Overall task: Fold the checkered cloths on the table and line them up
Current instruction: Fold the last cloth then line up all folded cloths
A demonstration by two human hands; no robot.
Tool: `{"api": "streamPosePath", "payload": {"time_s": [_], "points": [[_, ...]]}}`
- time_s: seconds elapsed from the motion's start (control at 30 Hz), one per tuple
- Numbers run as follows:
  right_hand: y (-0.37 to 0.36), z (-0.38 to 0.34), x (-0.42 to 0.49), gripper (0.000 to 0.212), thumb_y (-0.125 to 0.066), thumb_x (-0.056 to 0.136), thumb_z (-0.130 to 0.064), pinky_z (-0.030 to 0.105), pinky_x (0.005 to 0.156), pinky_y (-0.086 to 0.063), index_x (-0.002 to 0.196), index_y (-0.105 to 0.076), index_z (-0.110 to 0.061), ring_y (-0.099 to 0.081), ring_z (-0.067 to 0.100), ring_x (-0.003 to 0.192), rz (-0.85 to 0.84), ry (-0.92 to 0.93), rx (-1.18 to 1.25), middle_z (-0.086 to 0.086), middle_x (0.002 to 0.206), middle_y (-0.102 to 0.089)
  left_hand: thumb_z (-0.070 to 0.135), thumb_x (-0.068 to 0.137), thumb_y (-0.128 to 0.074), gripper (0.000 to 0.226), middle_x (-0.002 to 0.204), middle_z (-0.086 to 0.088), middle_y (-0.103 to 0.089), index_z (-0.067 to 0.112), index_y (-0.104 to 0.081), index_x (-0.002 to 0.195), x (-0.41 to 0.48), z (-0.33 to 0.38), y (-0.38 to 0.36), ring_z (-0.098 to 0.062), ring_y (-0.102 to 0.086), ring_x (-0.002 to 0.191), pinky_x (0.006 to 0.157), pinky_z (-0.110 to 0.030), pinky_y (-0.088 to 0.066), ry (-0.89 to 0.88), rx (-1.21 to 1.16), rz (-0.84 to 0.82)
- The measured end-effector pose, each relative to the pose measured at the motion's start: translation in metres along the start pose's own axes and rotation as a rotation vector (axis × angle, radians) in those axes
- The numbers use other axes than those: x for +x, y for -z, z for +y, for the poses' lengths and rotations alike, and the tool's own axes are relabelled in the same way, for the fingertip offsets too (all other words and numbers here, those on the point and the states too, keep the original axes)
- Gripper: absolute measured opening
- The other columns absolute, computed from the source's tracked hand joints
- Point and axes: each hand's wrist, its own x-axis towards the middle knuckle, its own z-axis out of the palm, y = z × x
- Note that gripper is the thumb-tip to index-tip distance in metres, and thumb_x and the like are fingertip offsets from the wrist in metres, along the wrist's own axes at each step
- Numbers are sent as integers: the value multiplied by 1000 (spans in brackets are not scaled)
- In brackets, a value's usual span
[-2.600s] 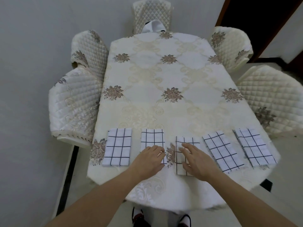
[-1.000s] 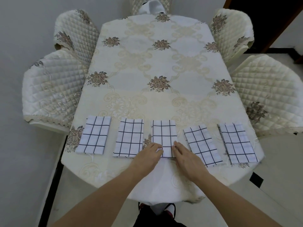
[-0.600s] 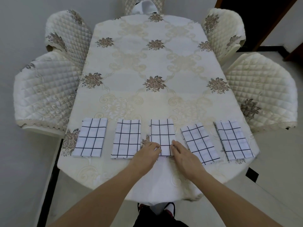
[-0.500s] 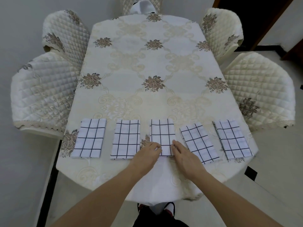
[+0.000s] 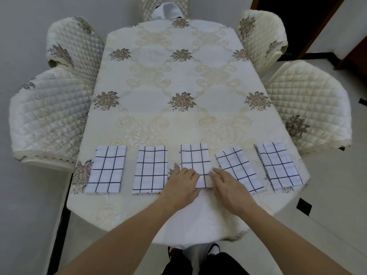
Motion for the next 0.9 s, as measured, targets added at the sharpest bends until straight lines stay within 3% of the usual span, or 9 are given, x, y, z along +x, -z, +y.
{"api": "streamPosePath", "payload": {"time_s": [0.07,0.17,0.27,0.33,0.43,0.6,0.77,0.9], "points": [[12,20,-5,51,-74,80,-9,35,74,-59,128,-59,-7,-63,30,114,27,14,4,14,130,-61,46,87,-43,41,101,-1,-64,13,-64,102,14,17,6,-23,-60,92,72,-36,-53,-25,19,6],[25,61,-19,54,-75,77,-9,36,70,-59,128,-58,-7,-64,32,112,11,42,-35,15,129,-61,40,87,-55,38,110,-7,-64,8,-64,106,35,49,3,-26,-60,100,72,-39,-56,-113,-25,0],[28,103,-37,62,-78,74,-19,40,80,-59,131,-58,-7,-62,34,117,-72,102,-99,17,133,-59,37,87,-66,45,127,-11,-60,5,-61,119,52,81,-7,-27,-54,120,82,-41,-58,-116,-62,-71],[30,123,-47,69,-79,69,-28,40,91,-55,133,-59,-8,-60,33,122,-126,147,-129,15,136,-59,40,92,-62,53,142,-10,-51,5,-55,132,59,103,-9,-25,-44,133,91,-42,-55,-59,-64,-151],[30,139,-57,74,-80,65,-30,37,92,-55,132,-60,-7,-61,31,122,-158,190,-137,15,137,-59,40,98,-55,57,155,-7,-37,6,-44,143,65,125,-17,-22,-30,143,103,-41,-47,61,-63,-215],[23,153,-59,71,-85,61,-12,35,79,-61,128,-62,-3,-64,31,118,-132,226,-127,18,136,-60,39,75,-82,50,122,-6,-67,9,-69,112,68,143,-32,-22,-61,115,86,-28,-54,34,26,-155],[16,151,-55,69,-89,58,-11,31,62,-60,122,-65,-4,-66,29,116,-137,197,-154,18,134,-61,30,77,-81,43,122,-9,-65,6,-68,110,72,142,-35,-25,-59,116,86,-30,-55,91,2,-132],[10,150,-50,67,-87,59,-7,33,58,-60,122,-66,-3,-65,31,116,-110,167,-139,18,133,-62,30,71,-85,41,113,-7,-68,7,-71,101,80,133,-30,-23,-63,108,78,-29,-58,76,8,-105]]}}
